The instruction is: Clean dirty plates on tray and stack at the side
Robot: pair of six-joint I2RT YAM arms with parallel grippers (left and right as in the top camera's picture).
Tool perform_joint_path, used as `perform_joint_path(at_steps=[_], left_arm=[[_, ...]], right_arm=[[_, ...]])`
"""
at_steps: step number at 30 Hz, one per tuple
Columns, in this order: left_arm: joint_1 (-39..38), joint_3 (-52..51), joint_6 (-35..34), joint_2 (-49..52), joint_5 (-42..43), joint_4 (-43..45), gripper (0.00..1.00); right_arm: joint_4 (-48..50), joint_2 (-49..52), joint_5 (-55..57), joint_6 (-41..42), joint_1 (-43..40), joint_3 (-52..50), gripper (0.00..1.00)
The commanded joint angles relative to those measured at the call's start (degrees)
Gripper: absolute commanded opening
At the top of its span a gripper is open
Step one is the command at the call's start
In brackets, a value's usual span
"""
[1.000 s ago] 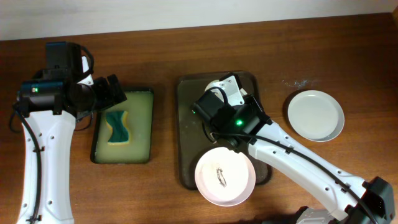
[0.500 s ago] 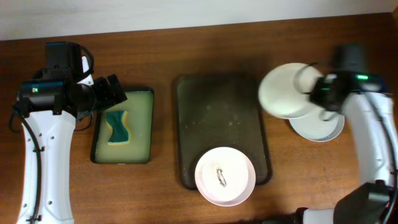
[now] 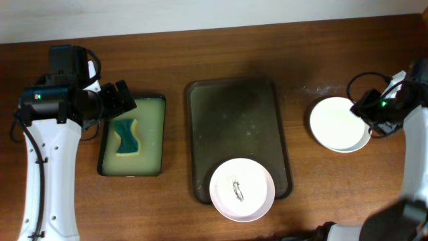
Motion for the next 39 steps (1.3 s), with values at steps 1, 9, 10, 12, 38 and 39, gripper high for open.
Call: perform_joint_path(at_steps=[1,9,10,12,38,39], left_arm=[[-0.07,0.17,-0.59,-0.55,0.44,0.09,1.00],[-0.04,0.17,-0.59,-0.55,0.44,0.11,1.00],[-0.07,0.17,-0.59,-0.55,0.44,0.11,0.99],[-0.07,0.17,-0.59,-0.55,0.44,0.09,1.00],[-0.04,-37.29,3.34,-0.22,-4.59,31.06,0.74],[-0.04,-39.28,3.34,-0.22,-5.18,34.07,0.66]], right_arm=[[-3.17,-8.87,4.68,0.28,7.30,0.26,0.49],[5.92,-9.27,-8.98,-4.33,39.30,-33.86,0.54],[9.27,-9.27,-11.69,-5.22,39.30,-37.59,0.54],[14.12,-9.27,-7.98,1.33,39.30,-43.30,0.50],[11.45,2.01,4.92,-1.46,39.15,-9.27,0.32],[11.45,2.01,4.94,-1.49,39.15,-9.27,0.32]])
